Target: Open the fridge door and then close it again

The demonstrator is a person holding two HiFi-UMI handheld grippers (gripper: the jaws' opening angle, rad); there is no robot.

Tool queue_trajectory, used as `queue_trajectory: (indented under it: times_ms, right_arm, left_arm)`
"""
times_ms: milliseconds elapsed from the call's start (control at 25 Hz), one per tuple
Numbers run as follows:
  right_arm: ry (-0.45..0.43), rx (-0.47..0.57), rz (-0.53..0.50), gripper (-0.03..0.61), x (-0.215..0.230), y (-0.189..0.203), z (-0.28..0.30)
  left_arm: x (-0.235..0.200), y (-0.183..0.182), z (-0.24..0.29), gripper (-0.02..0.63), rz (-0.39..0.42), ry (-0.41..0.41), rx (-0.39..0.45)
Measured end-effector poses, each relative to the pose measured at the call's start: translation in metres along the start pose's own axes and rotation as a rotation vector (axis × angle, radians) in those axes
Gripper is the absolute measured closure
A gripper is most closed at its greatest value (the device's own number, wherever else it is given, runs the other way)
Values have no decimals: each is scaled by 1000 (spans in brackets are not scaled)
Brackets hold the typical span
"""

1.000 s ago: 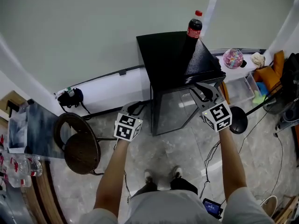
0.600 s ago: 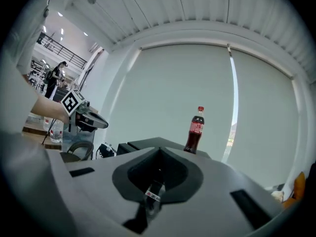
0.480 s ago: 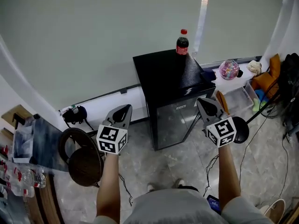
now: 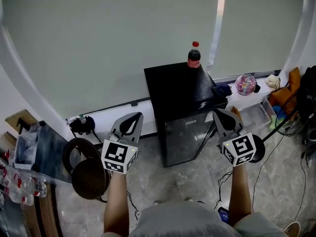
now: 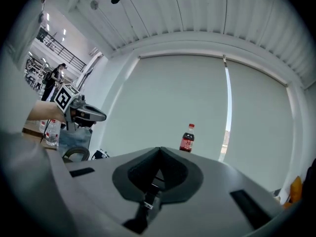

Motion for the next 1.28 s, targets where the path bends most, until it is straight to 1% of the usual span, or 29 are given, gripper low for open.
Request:
queue_trajectory:
  times_ms: [160, 360, 520, 760, 1280]
  right_arm:
    - [3, 20, -6, 581, -6, -8, -6]
    - [-13, 21, -59, 581, -10, -14, -8]
    - [-26, 20, -60, 581, -11, -12, -9]
    - [-44, -11, -62, 581, -12, -2, -13]
    - [-47, -40, -58, 581, -15, 8, -16]
  left_arm:
    - [6, -11, -5, 604, 9, -18, 16]
    - [12, -21, -16, 604, 24, -29, 28]
    - [14, -25, -20, 604, 29, -36, 34]
    - [16, -23, -17, 604, 22, -28, 26]
    - [22, -14, -13, 603, 9, -4, 2]
Point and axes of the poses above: the fingertips, and each gripper's own axes: z forward along the fingers, x to its right, y out of its underside, the point moved 7 cm from there along -z, backward along the fingers, and after that the axes turned 1 degree about z, right-handed, at the moved point
